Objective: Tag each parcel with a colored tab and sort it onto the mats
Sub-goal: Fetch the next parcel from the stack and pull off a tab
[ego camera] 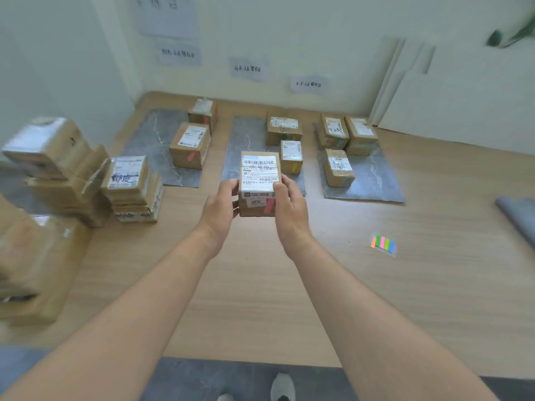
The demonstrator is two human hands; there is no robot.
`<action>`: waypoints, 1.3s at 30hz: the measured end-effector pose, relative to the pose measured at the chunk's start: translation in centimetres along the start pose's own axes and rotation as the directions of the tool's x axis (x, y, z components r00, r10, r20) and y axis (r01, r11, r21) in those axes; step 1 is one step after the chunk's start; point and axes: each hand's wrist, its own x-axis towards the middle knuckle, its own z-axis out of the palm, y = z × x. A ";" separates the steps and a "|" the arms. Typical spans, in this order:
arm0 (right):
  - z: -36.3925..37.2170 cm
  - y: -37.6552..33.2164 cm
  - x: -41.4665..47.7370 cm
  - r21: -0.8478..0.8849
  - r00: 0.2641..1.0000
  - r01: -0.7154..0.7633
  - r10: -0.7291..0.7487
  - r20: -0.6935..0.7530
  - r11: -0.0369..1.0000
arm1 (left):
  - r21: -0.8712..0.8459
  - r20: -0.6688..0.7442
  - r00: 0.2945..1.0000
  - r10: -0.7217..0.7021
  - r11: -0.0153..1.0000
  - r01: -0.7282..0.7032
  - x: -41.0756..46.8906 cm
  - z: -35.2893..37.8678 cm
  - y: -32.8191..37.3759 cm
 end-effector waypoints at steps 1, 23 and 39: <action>0.0 -0.9 0.3 0.005 1.000 0.005 -0.006 0.017 1.000 | 0.006 0.000 1.000 0.003 1.000 -0.003 0.1 0.1 1.0; 10.4 -4.7 10.9 -0.045 0.974 0.040 -0.029 0.225 0.998 | 0.041 -0.147 0.989 0.013 0.999 -0.007 9.5 -7.3 8.2; 28.5 -2.6 24.0 -0.048 0.996 -0.067 0.070 0.061 0.997 | 0.022 0.029 0.997 -0.074 0.997 0.074 31.5 -20.0 9.5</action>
